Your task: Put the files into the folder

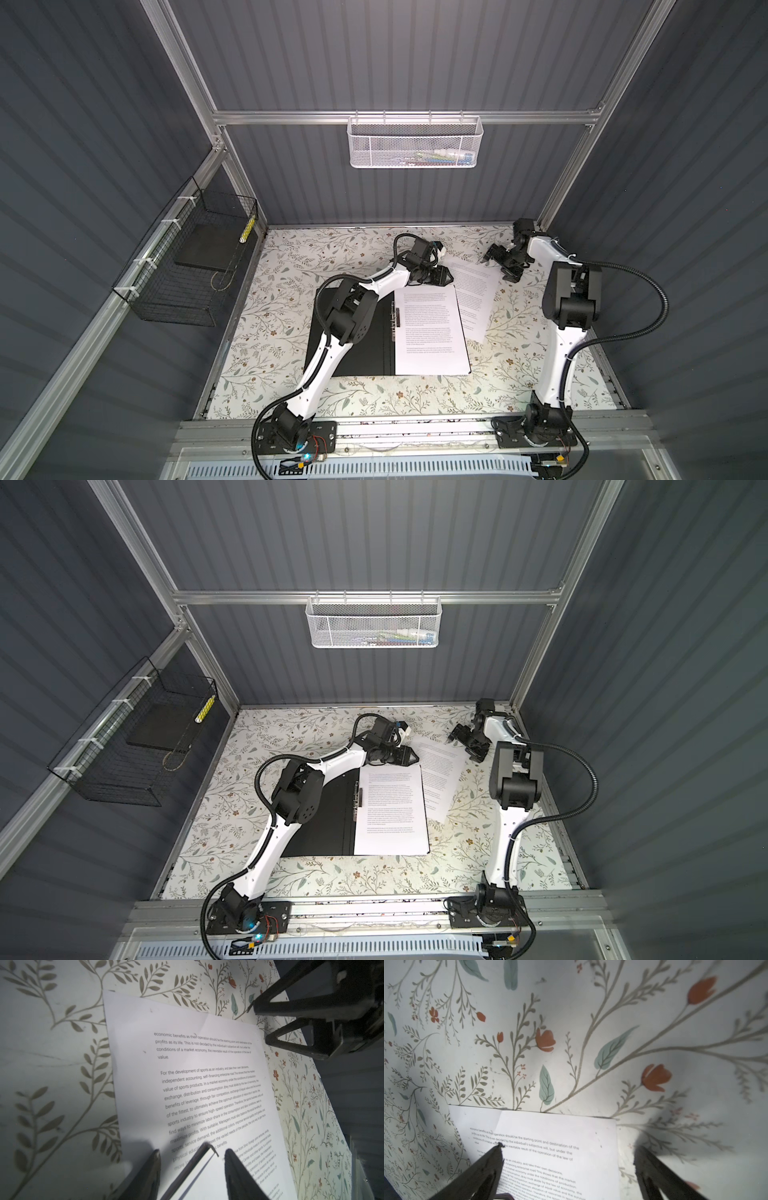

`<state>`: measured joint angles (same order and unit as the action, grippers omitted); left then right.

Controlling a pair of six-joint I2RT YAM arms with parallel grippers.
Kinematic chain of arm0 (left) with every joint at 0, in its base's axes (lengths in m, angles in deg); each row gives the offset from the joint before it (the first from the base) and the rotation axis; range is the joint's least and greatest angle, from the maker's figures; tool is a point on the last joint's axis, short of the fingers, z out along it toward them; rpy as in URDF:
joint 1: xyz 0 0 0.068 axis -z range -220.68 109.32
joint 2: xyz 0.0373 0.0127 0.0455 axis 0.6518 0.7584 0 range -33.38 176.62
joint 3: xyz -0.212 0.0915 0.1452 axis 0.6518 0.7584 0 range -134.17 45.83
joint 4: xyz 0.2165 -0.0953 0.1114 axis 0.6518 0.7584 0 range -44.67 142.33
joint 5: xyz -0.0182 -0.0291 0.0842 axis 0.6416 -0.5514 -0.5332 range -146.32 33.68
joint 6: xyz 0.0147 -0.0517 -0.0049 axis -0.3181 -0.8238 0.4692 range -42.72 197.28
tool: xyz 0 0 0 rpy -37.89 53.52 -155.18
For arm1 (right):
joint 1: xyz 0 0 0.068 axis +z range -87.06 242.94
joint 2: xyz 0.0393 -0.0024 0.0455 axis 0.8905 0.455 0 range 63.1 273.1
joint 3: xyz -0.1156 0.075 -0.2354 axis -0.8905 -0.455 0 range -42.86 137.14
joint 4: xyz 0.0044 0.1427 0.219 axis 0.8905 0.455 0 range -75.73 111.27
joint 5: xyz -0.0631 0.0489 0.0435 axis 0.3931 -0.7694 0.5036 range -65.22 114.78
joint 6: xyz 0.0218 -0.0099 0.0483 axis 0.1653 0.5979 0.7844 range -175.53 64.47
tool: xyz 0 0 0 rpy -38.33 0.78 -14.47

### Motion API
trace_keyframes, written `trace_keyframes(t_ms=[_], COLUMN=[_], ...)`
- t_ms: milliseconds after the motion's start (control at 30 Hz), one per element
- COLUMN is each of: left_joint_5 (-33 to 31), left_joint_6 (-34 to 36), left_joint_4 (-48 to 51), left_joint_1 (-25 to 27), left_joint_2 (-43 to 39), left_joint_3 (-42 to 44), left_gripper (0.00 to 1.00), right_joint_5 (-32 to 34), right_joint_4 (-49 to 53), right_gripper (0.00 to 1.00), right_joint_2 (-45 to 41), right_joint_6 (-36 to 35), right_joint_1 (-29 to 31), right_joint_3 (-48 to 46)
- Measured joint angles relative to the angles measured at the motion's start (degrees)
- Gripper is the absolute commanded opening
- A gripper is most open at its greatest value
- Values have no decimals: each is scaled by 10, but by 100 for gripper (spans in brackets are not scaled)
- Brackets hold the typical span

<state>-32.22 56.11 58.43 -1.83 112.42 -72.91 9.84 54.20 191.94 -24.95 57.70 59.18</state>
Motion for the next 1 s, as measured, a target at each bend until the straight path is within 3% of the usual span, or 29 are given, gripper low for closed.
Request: trace_keyframes(t_ms=[767, 1000], left_joint_5=[26, 34], left_joint_6=[-7, -7], left_joint_4=[-8, -14], left_joint_1=[-3, -5], left_joint_2=[-1, -11], left_joint_3=[8, 28], left_gripper=[51, 51], right_joint_5=[27, 10], right_joint_4=[55, 30], right_gripper=[99, 99], right_joint_2=[-1, -52], right_joint_6=[5, 24], right_joint_1=[54, 71], right_joint_3=[6, -78])
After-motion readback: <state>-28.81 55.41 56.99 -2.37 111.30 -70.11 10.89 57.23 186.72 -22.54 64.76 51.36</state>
